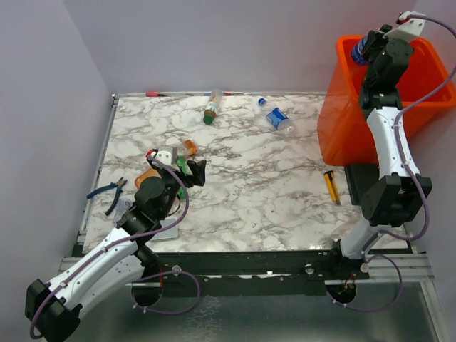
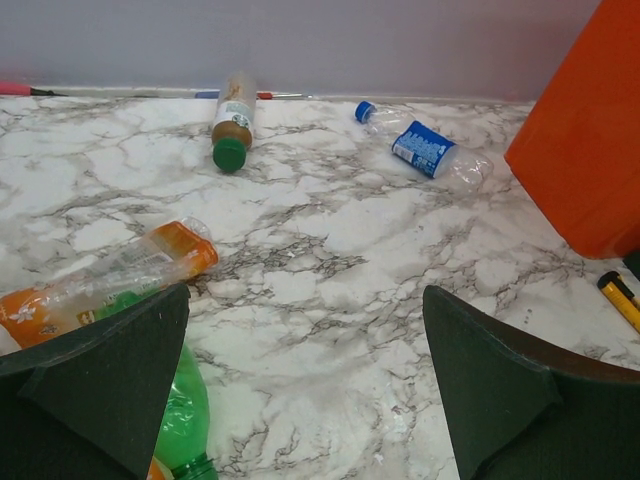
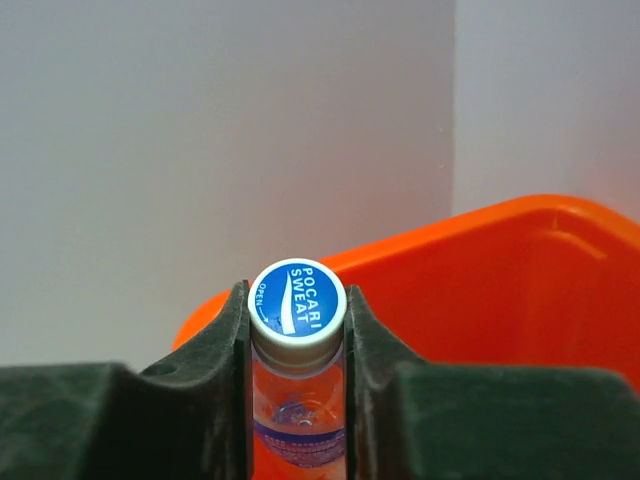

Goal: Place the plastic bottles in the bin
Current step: Place the plastic bottle in the trash bin.

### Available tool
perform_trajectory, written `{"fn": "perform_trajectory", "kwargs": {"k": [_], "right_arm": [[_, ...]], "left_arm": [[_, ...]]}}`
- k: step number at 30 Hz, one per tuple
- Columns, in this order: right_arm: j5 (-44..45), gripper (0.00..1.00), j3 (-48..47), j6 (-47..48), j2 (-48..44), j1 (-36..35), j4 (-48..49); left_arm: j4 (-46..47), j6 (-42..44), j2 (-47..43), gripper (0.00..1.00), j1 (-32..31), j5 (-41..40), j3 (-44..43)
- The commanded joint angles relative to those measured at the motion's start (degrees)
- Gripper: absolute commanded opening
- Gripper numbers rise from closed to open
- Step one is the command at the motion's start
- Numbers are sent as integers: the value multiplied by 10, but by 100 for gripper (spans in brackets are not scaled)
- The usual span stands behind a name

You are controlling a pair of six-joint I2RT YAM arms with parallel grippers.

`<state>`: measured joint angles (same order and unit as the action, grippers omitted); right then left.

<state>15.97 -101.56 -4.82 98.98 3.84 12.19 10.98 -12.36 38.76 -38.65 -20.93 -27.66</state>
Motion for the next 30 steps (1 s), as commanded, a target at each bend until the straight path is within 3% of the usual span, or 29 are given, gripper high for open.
{"fn": "perform_trajectory", "kwargs": {"k": [1,5,10,17,21,30], "right_arm": [[-27,2,-34,16,-10,1,-82],[28,1,-21,17,-27,0,-96],[129,1,36,40,-71,1,-11],[256,1,3,108,-63,4,45],[322,1,-11,93,-38,26,7],[301,3,4,57,6,57,-71]], "left_arm": [[1,-1,-5,99,0,16,-1],[0,-2,-8,99,0,18,-2],[1,-5,-7,99,0,24,-1],[3,-7,-7,99,0,27,-4],[1,-7,-13,99,0,24,-3],[-4,-5,-9,99,0,23,-4]]}}
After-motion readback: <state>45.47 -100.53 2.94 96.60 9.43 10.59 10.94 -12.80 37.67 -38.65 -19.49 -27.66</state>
